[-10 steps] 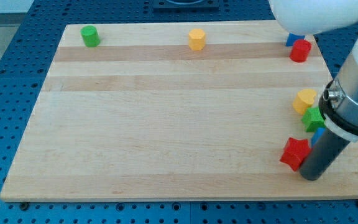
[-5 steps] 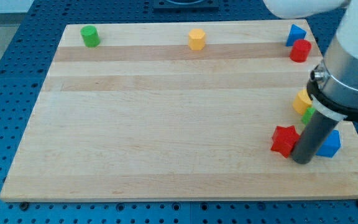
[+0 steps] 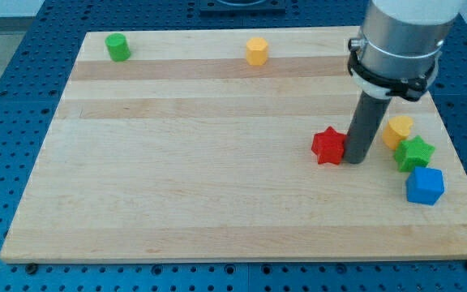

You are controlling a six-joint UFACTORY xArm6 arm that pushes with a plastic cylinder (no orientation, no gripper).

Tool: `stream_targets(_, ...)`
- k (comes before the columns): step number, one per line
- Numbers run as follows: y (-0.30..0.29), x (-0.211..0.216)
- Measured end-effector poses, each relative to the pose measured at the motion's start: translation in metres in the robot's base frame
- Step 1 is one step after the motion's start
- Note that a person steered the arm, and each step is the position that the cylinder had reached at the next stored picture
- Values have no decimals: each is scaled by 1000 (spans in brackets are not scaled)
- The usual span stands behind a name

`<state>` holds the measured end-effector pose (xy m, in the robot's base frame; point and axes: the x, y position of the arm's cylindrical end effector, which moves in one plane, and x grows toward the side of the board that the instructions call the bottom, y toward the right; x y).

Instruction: Place the red star diagonal to the green circle

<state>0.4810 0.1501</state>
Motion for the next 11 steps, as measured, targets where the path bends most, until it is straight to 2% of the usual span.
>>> stream_targets(2, -13, -17)
stream_targets(7, -110, -17)
stream_targets(11, -121, 24)
